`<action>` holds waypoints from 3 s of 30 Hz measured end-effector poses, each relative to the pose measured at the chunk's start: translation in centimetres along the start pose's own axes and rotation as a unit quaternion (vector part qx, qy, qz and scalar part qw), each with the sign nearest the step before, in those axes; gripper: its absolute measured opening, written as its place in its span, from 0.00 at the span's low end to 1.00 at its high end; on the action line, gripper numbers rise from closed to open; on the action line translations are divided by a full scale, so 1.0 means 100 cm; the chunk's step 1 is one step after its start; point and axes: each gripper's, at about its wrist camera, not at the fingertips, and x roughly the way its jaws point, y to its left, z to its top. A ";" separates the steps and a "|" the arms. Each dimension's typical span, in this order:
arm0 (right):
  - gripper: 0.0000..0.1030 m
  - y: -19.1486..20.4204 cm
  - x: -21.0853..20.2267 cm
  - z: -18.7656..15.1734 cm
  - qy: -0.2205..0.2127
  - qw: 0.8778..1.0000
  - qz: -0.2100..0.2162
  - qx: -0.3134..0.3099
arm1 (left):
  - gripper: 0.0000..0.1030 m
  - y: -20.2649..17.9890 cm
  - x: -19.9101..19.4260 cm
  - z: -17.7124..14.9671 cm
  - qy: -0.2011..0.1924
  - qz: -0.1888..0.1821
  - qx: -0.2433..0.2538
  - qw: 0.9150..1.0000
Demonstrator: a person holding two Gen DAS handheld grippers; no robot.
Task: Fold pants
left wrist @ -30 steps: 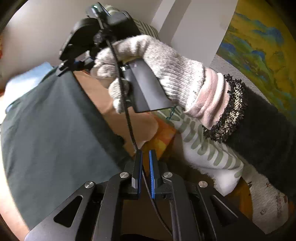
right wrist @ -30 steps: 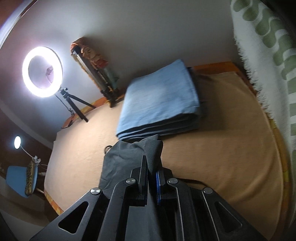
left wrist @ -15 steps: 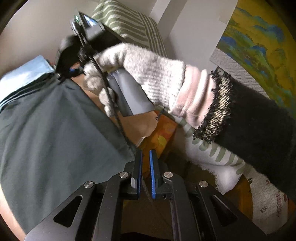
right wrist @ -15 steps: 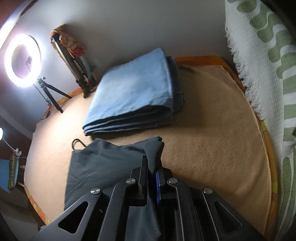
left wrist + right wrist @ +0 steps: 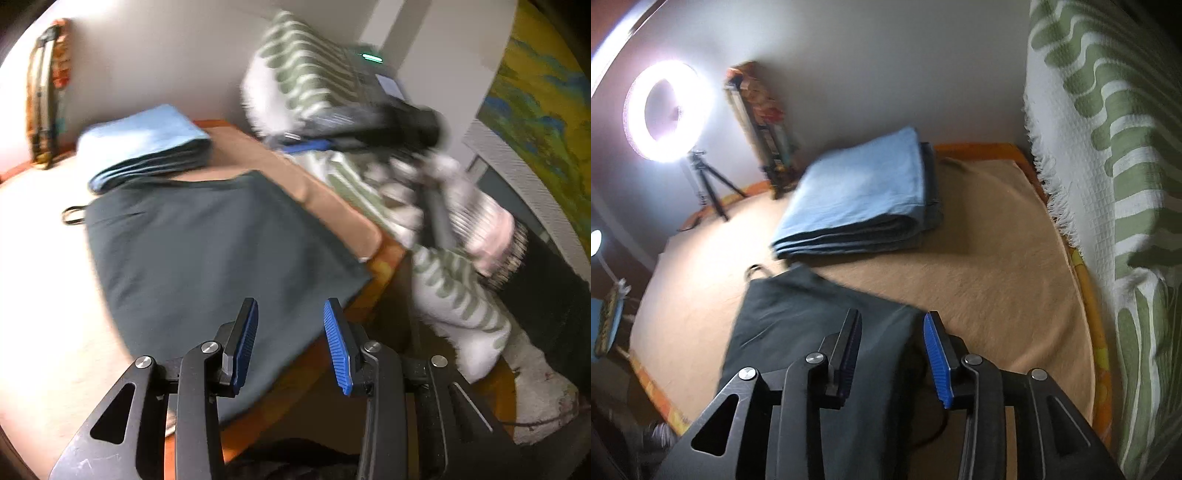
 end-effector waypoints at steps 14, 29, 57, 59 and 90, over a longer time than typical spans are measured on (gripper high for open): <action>0.36 0.019 0.008 -0.077 0.048 0.998 0.027 -0.005 | 0.44 0.096 -0.008 0.006 -0.011 0.073 -0.124 0.990; 0.59 -0.011 0.018 -0.085 0.073 0.996 0.036 0.024 | 0.45 0.122 0.030 0.015 0.012 0.073 -0.178 0.981; 0.84 -0.062 0.083 -0.037 0.105 0.974 0.183 0.084 | 0.57 0.146 0.066 0.030 0.013 0.043 -0.201 0.979; 0.84 -0.062 0.085 -0.039 0.104 0.969 0.206 0.092 | 0.56 0.146 0.069 0.032 0.011 0.040 -0.197 0.979; 0.59 -0.041 0.063 -0.045 0.078 0.976 0.185 0.089 | 0.11 0.145 0.066 0.036 -0.012 0.030 -0.193 0.981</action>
